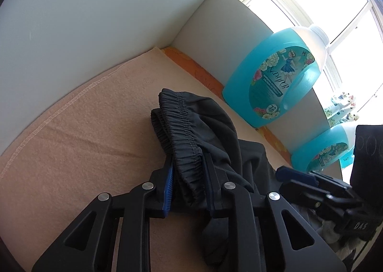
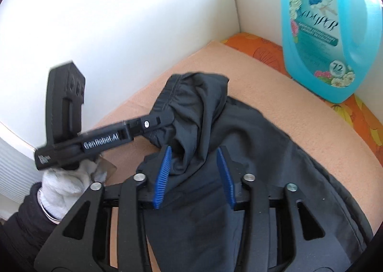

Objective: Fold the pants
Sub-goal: 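Close the left tool on the waistband while the right tool holds it, then lift the waistband with both tools and carry it over toward the cuffs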

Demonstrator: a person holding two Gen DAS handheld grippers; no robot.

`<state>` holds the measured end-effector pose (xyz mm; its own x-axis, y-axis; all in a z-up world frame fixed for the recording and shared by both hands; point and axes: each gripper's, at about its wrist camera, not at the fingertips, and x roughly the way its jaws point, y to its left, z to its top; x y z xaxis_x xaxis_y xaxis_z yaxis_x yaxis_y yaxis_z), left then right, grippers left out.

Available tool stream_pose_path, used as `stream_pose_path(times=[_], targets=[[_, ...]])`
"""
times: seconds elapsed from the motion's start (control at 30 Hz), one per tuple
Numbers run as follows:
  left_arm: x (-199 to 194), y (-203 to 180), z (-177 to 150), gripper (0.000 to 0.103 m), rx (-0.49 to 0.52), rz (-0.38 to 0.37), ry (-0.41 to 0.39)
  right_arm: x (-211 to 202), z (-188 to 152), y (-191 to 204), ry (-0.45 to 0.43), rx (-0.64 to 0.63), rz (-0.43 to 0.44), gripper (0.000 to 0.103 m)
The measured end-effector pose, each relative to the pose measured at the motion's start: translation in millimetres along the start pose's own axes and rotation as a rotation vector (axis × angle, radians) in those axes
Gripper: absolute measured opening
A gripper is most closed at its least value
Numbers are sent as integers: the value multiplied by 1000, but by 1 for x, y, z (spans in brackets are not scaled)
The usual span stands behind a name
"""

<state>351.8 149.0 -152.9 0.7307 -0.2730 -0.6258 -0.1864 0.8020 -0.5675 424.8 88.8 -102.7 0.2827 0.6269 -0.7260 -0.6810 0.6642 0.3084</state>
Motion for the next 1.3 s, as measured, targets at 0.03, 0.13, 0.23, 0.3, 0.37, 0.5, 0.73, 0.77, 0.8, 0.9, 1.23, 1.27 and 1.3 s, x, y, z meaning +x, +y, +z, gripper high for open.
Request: stream_pose_path(times=[0.03, 0.13, 0.23, 0.3, 0.37, 0.5, 0.73, 0.77, 0.8, 0.9, 1.23, 1.27, 1.3], targets=[[1, -3, -1, 21, 15, 2, 0, -3, 11, -2, -10, 28, 7, 47], [1, -14, -3, 20, 75, 17, -9, 14, 44, 4, 31, 74, -10, 48], [2, -23, -6, 20, 116, 28, -18, 55, 68, 17, 130, 119, -3, 48], [3, -24, -6, 20, 122, 30, -21, 81, 74, 24, 189, 135, -4, 48], [4, -23, -6, 20, 120, 29, -23, 102, 76, 29, 240, 136, -30, 48], [5, -25, -8, 20, 137, 31, -28, 130, 75, 32, 314, 135, -97, 51], [8, -24, -7, 18, 130, 26, -23, 141, 68, 46, 338, 54, -167, 49], [9, -24, -7, 18, 135, 27, -21, 141, 67, 52, 337, 27, -189, 46], [10, -27, -7, 18, 141, 30, -22, 141, 65, 56, 334, 2, -210, 41], [13, -33, -9, 16, 169, 37, -18, 136, 63, 56, 307, 13, -217, 30], [-24, -47, -13, 24, 241, 61, -105, 69, 62, 42, 110, 230, -8, 28], [-29, -50, -15, 32, 258, 78, -117, 62, 61, 40, 90, 247, 14, 28], [-34, -51, -18, 33, 273, 80, -128, 56, 62, 39, 73, 261, 32, 28]])
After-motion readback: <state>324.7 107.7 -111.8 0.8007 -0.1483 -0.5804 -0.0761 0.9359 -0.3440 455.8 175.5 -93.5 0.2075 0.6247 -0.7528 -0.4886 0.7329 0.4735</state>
